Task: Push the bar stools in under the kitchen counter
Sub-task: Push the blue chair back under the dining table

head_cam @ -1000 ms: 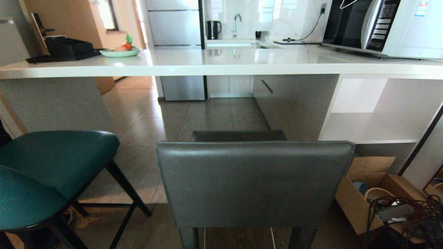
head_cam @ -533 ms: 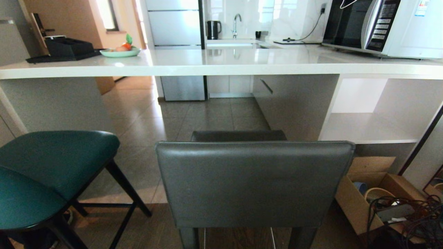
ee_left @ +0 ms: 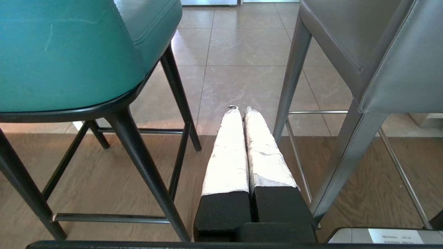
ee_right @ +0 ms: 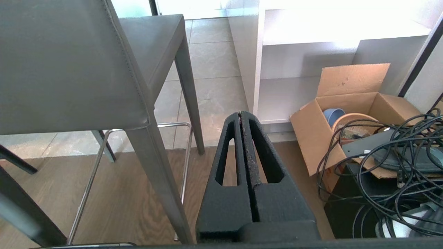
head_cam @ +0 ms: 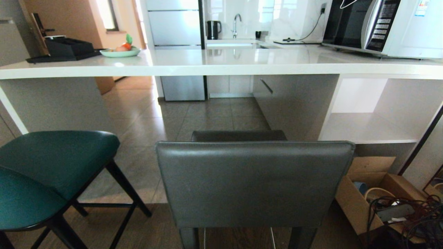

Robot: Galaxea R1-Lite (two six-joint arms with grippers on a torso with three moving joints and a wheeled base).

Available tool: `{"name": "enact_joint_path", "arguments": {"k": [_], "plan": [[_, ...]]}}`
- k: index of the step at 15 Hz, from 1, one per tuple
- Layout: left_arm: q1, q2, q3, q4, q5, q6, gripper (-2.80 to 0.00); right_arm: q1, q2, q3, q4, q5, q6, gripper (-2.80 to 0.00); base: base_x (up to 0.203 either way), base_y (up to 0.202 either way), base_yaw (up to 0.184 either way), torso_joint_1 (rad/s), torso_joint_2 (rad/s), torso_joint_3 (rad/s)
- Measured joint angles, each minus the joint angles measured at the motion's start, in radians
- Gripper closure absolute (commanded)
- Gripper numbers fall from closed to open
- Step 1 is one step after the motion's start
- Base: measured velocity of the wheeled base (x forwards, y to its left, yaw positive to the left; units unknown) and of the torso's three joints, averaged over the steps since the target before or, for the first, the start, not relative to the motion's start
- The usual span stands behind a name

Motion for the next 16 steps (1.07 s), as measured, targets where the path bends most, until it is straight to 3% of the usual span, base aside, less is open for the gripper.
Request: {"name": "enact_joint_path", "arguments": {"k": [16], "plan": [[0.000, 0.000, 0.000, 0.000, 0.000, 0.000, 0.00, 0.000, 0.000, 0.000, 0.000, 0.000, 0.001, 0.00, 0.000, 0.000, 0.000, 0.000, 0.00, 0.000]]}}
